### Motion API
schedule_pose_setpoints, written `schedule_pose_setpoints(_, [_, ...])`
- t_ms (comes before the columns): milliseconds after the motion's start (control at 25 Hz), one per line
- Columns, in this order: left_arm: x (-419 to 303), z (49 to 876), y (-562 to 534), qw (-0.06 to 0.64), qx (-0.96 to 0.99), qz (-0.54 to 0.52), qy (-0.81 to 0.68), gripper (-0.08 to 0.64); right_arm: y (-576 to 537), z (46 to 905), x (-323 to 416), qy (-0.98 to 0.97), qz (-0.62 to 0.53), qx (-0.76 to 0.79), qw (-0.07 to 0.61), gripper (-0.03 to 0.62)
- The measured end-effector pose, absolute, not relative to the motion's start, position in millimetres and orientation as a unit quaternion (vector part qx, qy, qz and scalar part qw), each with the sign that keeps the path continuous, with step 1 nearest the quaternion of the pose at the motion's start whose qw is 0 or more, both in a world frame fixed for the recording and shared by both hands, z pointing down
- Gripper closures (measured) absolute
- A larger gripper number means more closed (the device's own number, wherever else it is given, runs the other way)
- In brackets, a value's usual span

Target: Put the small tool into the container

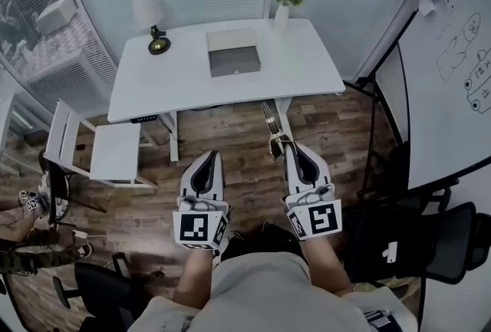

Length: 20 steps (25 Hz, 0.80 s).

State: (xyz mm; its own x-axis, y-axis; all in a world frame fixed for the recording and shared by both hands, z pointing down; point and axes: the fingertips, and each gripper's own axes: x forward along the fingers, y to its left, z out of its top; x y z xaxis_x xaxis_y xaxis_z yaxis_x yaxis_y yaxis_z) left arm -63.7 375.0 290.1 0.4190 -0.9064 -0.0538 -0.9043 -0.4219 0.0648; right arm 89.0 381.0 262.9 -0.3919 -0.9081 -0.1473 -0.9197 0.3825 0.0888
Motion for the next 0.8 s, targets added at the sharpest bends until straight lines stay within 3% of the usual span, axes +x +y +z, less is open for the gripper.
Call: schedule_pose_setpoints(800, [-51,320,190,0.023,0.835,-0.002,-0.549,0.538,185,283,112,0.844,0.061,-0.532,0.033,0.566])
